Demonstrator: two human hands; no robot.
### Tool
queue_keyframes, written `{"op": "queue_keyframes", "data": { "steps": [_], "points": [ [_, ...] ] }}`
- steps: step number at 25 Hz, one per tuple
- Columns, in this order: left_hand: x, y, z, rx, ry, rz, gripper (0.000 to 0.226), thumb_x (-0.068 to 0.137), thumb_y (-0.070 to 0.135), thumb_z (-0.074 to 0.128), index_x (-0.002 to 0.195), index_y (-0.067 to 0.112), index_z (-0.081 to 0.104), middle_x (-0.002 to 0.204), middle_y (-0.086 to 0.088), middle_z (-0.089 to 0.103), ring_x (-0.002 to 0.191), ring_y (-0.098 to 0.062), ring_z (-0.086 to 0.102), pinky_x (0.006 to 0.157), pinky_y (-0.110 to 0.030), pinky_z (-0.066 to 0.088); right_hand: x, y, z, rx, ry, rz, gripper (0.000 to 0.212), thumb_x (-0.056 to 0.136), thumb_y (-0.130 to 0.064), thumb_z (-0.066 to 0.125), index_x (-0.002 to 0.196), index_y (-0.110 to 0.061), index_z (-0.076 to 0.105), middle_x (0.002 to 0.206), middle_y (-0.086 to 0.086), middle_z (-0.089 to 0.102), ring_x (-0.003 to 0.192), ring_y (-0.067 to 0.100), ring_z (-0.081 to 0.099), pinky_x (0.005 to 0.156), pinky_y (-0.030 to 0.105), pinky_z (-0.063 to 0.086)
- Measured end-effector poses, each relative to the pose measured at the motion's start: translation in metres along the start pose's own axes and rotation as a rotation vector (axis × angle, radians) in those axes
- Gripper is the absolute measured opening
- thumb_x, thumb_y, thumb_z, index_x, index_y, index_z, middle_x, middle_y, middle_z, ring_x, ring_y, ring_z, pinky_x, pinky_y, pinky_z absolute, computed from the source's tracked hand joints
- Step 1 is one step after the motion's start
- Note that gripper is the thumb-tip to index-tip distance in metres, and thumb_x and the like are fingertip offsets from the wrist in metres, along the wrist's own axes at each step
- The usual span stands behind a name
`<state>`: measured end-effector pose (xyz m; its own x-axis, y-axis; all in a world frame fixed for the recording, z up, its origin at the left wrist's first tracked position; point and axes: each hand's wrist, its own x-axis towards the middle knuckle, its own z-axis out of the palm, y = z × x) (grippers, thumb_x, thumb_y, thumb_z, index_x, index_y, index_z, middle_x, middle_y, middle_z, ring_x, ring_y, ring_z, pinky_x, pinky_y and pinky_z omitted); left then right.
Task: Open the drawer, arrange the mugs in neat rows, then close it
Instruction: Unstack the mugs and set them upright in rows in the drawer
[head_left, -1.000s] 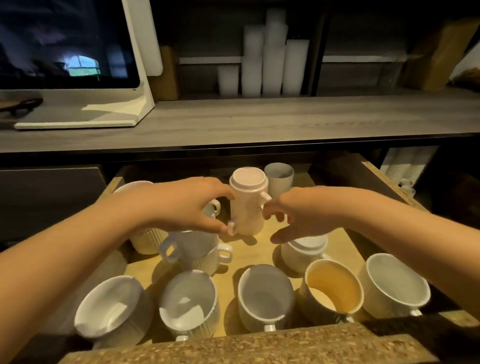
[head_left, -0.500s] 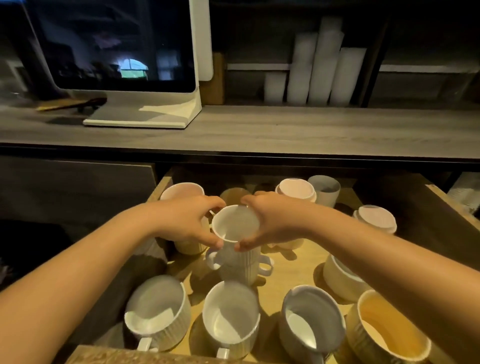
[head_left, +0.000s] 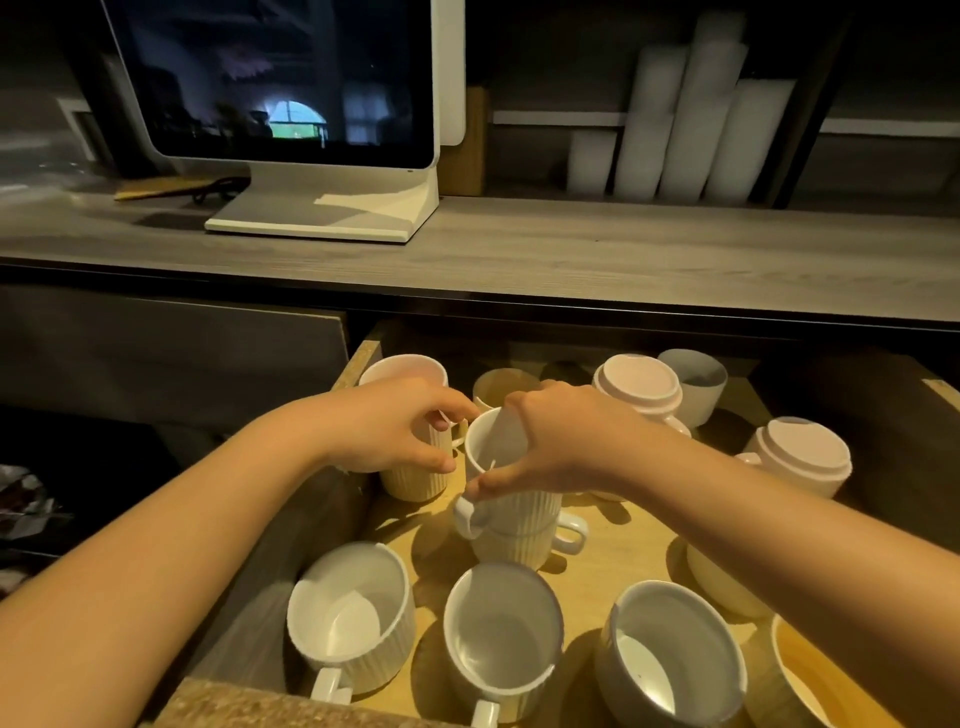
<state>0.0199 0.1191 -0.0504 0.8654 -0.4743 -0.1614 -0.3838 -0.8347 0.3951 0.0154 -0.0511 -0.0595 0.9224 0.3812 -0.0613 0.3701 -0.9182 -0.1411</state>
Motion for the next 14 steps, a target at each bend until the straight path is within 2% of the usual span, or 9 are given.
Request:
{"op": "queue_keyframes", "data": {
  "steps": [4, 7, 9, 14],
  "points": [
    [0.0, -0.002, -0.005, 0.062, 0.108, -0.003, 0.046, 0.085, 0.027, 0.064, 0.128, 0.031, 0.047, 0.131, 0.007, 0.046, 0.121, -0.011, 0.046, 0.094, -0.026, 0.046, 0.001, 0.001, -0.002, 0.027, -0.004, -0.007, 0.074, 0.068, -0.068, 0.064, 0.124, -0.021, 0.053, 0.111, 0.001, 0.064, 0.091, 0.017, 0.062, 0.067, 0.023, 0.05],
    [0.003, -0.014, -0.007, 0.337, 0.208, -0.126, 0.073, 0.078, 0.035, 0.071, 0.139, 0.029, 0.031, 0.145, 0.003, 0.033, 0.131, -0.019, 0.033, 0.104, -0.037, 0.035, 0.001, 0.001, -0.005, 0.084, -0.022, -0.023, 0.075, 0.067, -0.064, 0.068, 0.126, -0.021, 0.05, 0.116, 0.001, 0.061, 0.092, 0.015, 0.058, 0.069, 0.023, 0.049],
    [0.007, -0.023, -0.001, 0.499, 0.208, -0.198, 0.09, 0.074, 0.043, 0.072, 0.143, 0.027, 0.018, 0.15, 0.0, 0.026, 0.137, -0.023, 0.026, 0.11, -0.042, 0.026, 0.001, 0.002, -0.006, 0.103, -0.028, -0.021, 0.076, 0.066, -0.062, 0.069, 0.127, -0.021, 0.049, 0.116, 0.001, 0.06, 0.09, 0.014, 0.055, 0.069, 0.023, 0.049],
    [0.021, -0.033, 0.034, 0.673, 0.295, -0.197, 0.097, 0.07, 0.05, 0.072, 0.141, 0.025, 0.011, 0.15, -0.002, 0.026, 0.137, -0.027, 0.028, 0.113, -0.046, 0.024, 0.002, 0.002, -0.006, 0.09, -0.029, -0.017, 0.075, 0.066, -0.063, 0.07, 0.126, -0.023, 0.049, 0.115, 0.0, 0.06, 0.089, 0.013, 0.055, 0.065, 0.02, 0.047]
  ]
}}
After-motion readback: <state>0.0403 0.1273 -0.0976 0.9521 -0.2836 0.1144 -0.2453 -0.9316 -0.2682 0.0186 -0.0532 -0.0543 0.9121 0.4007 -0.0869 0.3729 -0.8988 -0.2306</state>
